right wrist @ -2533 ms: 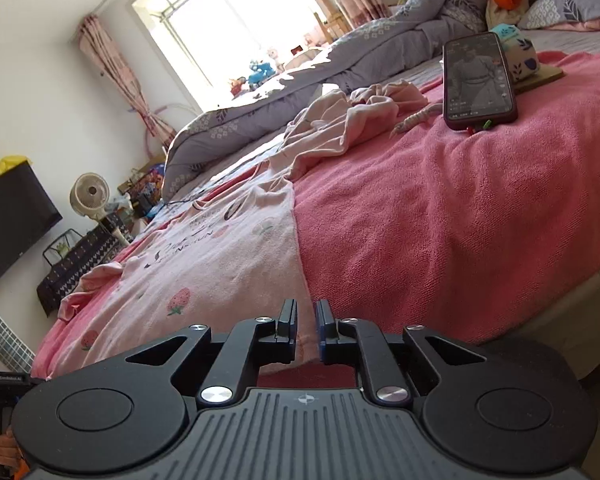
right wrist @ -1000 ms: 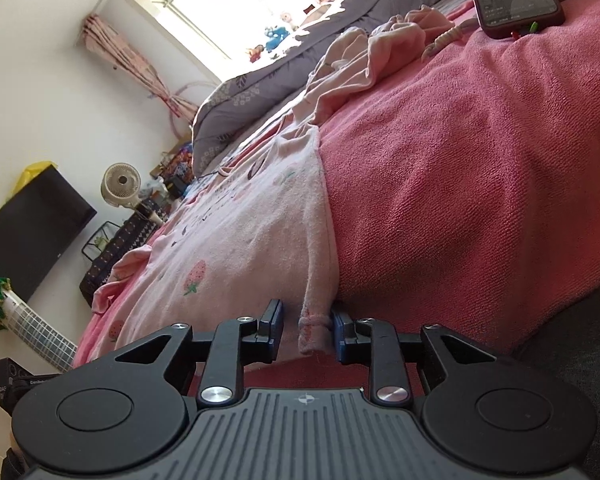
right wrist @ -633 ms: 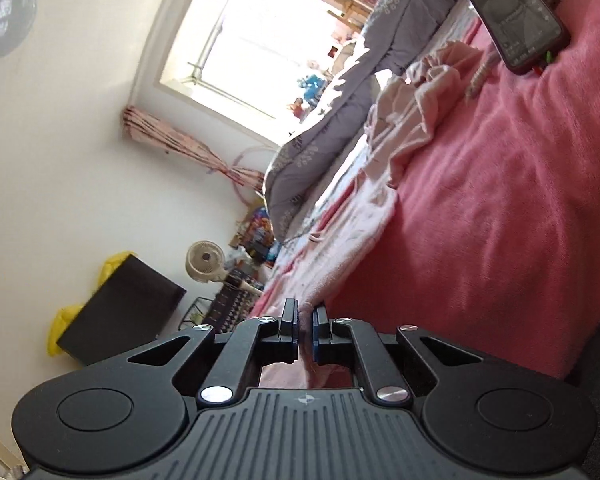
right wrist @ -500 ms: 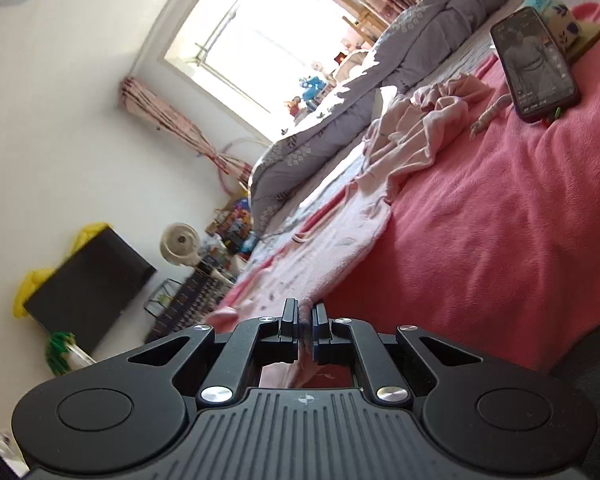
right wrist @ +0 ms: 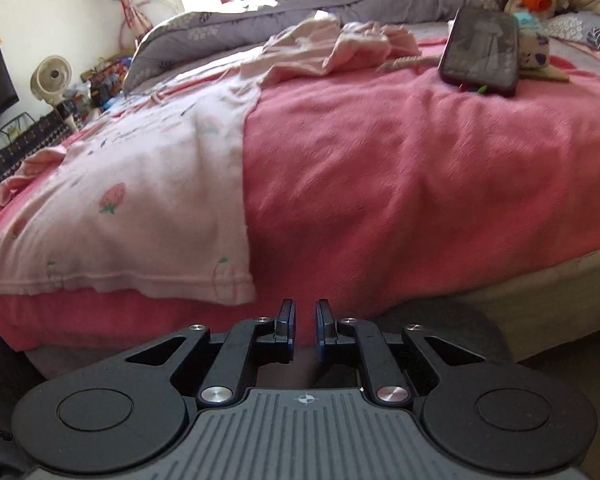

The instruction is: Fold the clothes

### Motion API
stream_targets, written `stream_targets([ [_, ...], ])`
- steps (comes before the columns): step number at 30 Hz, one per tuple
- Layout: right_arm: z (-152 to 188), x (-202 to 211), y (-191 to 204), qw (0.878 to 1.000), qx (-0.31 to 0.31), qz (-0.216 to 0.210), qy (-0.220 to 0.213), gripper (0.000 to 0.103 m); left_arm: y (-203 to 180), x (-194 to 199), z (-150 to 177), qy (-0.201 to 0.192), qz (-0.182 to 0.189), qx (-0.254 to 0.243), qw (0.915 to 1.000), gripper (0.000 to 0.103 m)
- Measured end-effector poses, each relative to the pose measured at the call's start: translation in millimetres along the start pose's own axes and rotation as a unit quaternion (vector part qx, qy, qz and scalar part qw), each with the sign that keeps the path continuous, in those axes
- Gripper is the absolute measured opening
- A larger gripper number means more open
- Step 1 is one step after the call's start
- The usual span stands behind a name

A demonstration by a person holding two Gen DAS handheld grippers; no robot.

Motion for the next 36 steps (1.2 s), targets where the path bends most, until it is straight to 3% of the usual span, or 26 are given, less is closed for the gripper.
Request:
stream_targets([
  [2,-26,13,-3,0.998,0.006,0.014,-0.055,0.017,-5,14,-28,-0.033,-0.019,-0.029,0.9988,0.004],
  [4,-53,22,15,0.993,0.028,0.001,-0.113,0.025,-29,17,-58,-0.072,-0.015,-0.068,0.9949,0.015],
  [6,-74,24,50,0.985,0.048,-0.041,-0.160,0.050,-61,8,-83,-0.112,-0.002,-0.102,0.9884,0.059],
  [8,-92,19,90,0.975,0.063,-0.088,-0.196,0.058,-92,-12,-101,-0.142,0.010,-0.126,0.9818,0.073],
  [12,-127,-11,165,0.963,0.073,-0.134,-0.223,0.063,-134,-74,-132,-0.147,0.022,-0.115,0.9822,0.075],
  [14,-136,-33,190,0.964,0.078,-0.144,-0.209,0.066,-141,-105,-137,-0.129,0.021,-0.106,0.9857,0.077],
  [16,-135,-54,203,0.968,0.090,-0.144,-0.185,0.068,-137,-135,-134,-0.098,-0.008,-0.110,0.9891,0.077],
  [18,-128,-73,209,0.972,0.112,-0.131,-0.160,0.072,-133,-144,-124,-0.101,-0.040,-0.140,0.9841,0.084],
  [21,-110,-82,203,0.972,0.144,-0.118,-0.141,0.072,-133,-143,-115,-0.123,-0.068,-0.186,0.9726,0.092],
  [23,-106,-79,192,0.970,0.169,-0.088,-0.154,0.073,-130,-138,-110,-0.128,-0.078,-0.199,0.9684,0.094],
  [25,-101,-76,176,0.966,0.185,-0.055,-0.173,0.075,-120,-129,-106,-0.133,-0.070,-0.190,0.9702,0.094],
  [29,-99,-77,131,0.970,0.151,-0.025,-0.190,0.078,-96,-109,-98,-0.140,-0.073,-0.165,0.9734,0.098],
  [30,-99,-77,121,0.970,0.145,-0.017,-0.196,0.086,-90,-103,-96,-0.141,-0.075,-0.160,0.9741,0.099],
  [31,-98,-77,112,0.972,0.132,-0.016,-0.196,0.088,-83,-98,-93,-0.141,-0.078,-0.155,0.9747,0.099],
  [36,-100,-78,80,0.976,0.094,0.014,-0.197,0.089,-62,-74,-79,-0.140,-0.078,-0.137,0.9776,0.101],
])
Point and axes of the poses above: each gripper's, at about its wrist camera, not at the fingertips, and x roughly against the way its jaws point, y to its left, z to its underside, the point moved 9 cm from there along -x, roughly the way its jaws point, and after that the axes turned 13 degrees about z, right-handed, at the moved point
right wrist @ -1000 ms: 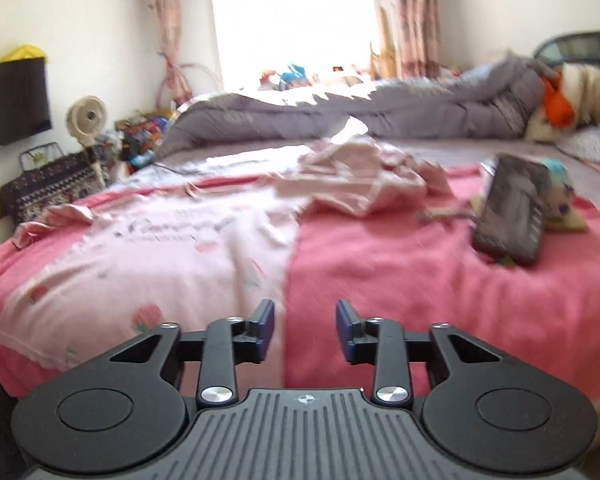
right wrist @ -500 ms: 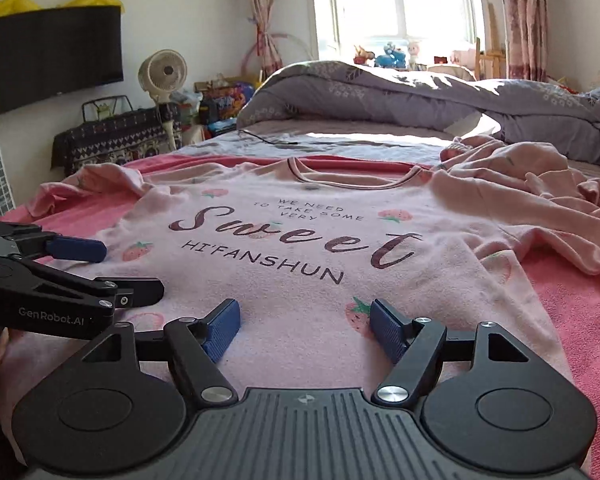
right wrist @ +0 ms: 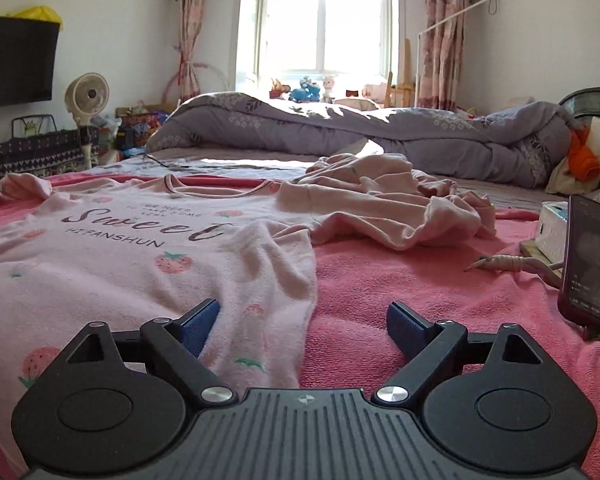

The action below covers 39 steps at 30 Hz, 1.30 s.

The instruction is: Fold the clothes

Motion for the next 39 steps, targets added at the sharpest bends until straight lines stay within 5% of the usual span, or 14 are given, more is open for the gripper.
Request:
stream_targets([
  [7,-16,27,2,0.997,0.030,0.047,-0.054,0.090,6,23,4,0.008,-0.046,-0.034,0.9983,0.103],
  [15,-48,44,83,0.990,0.003,-0.080,-0.112,0.098,8,26,8,0.014,-0.053,-0.035,0.9979,0.103],
  [21,-5,33,138,0.990,0.050,-0.131,-0.025,0.093,15,27,13,0.014,-0.035,-0.001,0.9993,0.103],
  [24,17,61,128,0.989,0.034,-0.127,-0.073,0.093,18,27,14,0.014,-0.024,0.012,0.9996,0.103],
  [28,37,92,114,0.987,0.067,-0.128,-0.072,0.093,18,28,16,0.012,-0.021,0.020,0.9995,0.103],
  [33,78,122,118,0.975,0.193,-0.079,-0.074,0.098,15,35,19,0.011,-0.022,0.017,0.9996,0.103],
  [37,101,124,105,0.980,0.151,-0.125,0.029,0.097,14,45,22,0.021,-0.035,-0.006,0.9991,0.103],
  [39,91,126,91,0.984,0.111,-0.132,0.033,0.096,14,50,25,0.026,-0.035,-0.017,0.9989,0.103],
])
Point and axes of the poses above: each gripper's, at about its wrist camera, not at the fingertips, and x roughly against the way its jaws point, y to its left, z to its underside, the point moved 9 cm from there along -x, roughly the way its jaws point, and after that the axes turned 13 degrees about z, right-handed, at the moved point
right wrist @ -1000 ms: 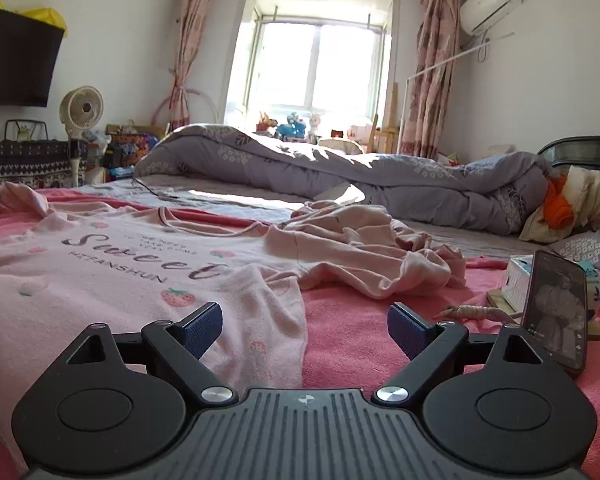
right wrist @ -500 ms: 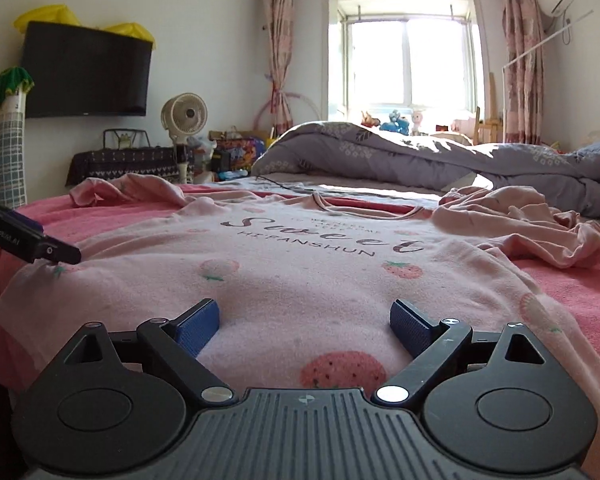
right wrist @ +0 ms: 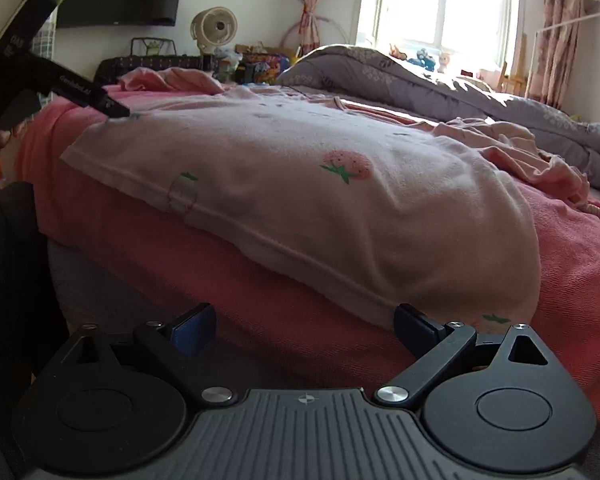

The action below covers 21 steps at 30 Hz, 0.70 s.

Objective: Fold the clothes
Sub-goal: 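Smooth the shirt front with the right gripper while the left gripper hovers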

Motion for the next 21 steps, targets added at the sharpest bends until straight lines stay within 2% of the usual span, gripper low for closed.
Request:
stream_targets([
  [4,-49,13,-31,0.996,-0.063,-0.013,-0.070,0.100,2,8,6,0.019,-0.022,-0.024,0.9993,0.103],
  [5,-62,12,-36,0.994,-0.065,-0.013,-0.087,0.103,4,10,9,0.027,-0.035,-0.033,0.9985,0.103],
  [8,-105,-5,-44,0.990,-0.053,-0.012,-0.133,0.103,9,17,12,0.045,-0.080,-0.070,0.9933,0.103],
  [9,-120,-14,-44,0.988,-0.050,-0.015,-0.145,0.103,10,20,7,0.041,-0.084,-0.078,0.9926,0.103],
  [11,-148,-34,-39,0.986,-0.046,-0.043,-0.156,0.103,5,25,-16,0.013,-0.070,-0.087,0.9937,0.103],
  [14,-187,-79,-23,0.983,-0.022,-0.125,-0.135,0.103,-7,30,-61,-0.039,-0.033,-0.100,0.9936,0.103],
  [15,-196,-95,-15,0.981,0.004,-0.153,-0.120,0.103,-17,25,-79,-0.060,-0.011,-0.110,0.9921,0.103],
  [16,-205,-111,-7,0.978,0.030,-0.180,-0.104,0.103,-27,20,-96,-0.081,0.011,-0.119,0.9896,0.103],
  [18,-213,-141,3,0.972,0.081,-0.209,-0.071,0.103,-46,8,-129,-0.115,0.051,-0.136,0.9826,0.103],
  [21,-201,-180,3,0.972,0.104,-0.212,-0.004,0.103,-76,-41,-155,-0.098,0.081,-0.163,0.9784,0.103],
])
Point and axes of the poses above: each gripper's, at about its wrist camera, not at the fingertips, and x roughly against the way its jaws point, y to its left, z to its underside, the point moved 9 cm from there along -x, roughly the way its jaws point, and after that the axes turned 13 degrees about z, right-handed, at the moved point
